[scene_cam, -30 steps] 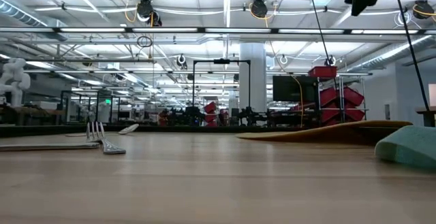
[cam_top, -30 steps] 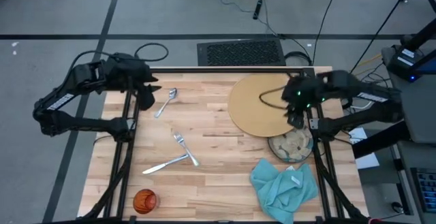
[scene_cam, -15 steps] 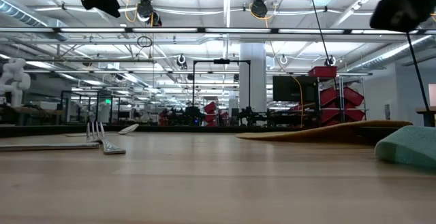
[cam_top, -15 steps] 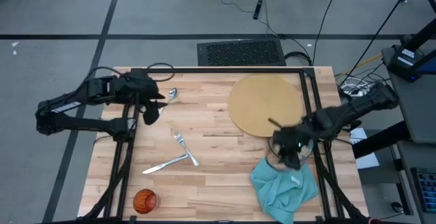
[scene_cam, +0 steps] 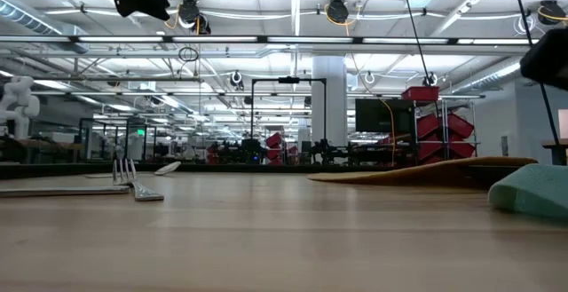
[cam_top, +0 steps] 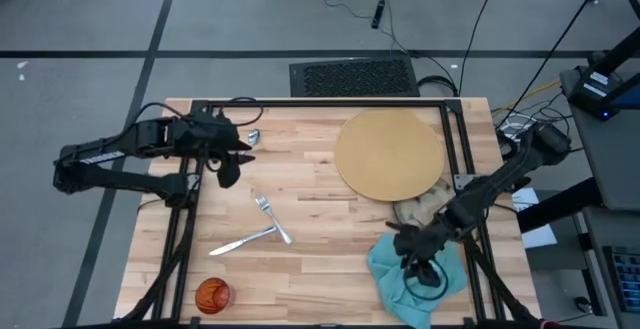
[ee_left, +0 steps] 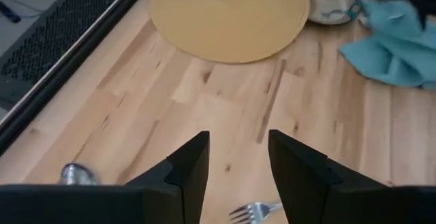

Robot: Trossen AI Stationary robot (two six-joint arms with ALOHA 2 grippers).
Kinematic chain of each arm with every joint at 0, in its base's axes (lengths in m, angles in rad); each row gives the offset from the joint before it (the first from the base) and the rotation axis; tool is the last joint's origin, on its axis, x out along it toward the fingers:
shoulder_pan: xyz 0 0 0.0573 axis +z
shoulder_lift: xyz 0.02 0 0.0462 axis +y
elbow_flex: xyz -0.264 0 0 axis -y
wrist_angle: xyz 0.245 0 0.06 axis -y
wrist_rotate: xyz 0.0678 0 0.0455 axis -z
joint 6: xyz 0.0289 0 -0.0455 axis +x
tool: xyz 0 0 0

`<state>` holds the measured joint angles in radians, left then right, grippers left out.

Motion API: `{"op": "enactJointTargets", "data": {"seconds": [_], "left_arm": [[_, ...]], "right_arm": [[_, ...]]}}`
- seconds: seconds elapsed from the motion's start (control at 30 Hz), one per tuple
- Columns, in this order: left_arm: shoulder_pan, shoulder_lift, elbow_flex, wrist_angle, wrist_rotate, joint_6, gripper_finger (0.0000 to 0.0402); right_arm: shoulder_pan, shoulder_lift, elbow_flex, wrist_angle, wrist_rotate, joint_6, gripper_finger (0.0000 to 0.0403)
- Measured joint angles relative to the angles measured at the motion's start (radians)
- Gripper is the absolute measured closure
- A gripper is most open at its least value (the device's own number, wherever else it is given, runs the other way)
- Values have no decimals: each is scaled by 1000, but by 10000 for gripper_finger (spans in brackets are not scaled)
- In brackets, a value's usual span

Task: Set table place
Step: Move the blue napkin on the top of the table

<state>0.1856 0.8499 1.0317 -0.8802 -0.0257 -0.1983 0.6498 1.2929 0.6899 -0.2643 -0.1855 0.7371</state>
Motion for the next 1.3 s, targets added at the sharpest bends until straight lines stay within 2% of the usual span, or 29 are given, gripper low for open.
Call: {"op": "enactJointTargets", "data": {"seconds": [0.2, 0.47, 0.6, 0.67, 0.73, 0.8, 0.97, 1.3], "left_arm": [[-37, 43, 0, 14, -1, -38, 267], [-86, 125, 0, 45, -2, -57, 267], [-90, 134, 0, 64, -16, -33, 267], [-90, 131, 0, 65, -31, -31, 267], [-89, 126, 0, 65, -35, -30, 267], [-89, 122, 0, 65, -35, -24, 267], [-89, 118, 0, 64, -39, -23, 267], [-89, 118, 0, 61, -50, -29, 267]], "right_arm": [[0, 147, 0, 73, -47, -106, 261], [30, 245, 0, 93, -146, -90, 261], [49, 237, 3, 108, -78, -88, 276], [56, 237, 5, 113, -49, -98, 313], [59, 237, 5, 112, -36, -128, 370], [59, 237, 5, 111, -8, -154, 392], [12, 232, 5, 58, 66, -225, 401], [-100, 97, 159, -275, 232, -441, 402]]}}
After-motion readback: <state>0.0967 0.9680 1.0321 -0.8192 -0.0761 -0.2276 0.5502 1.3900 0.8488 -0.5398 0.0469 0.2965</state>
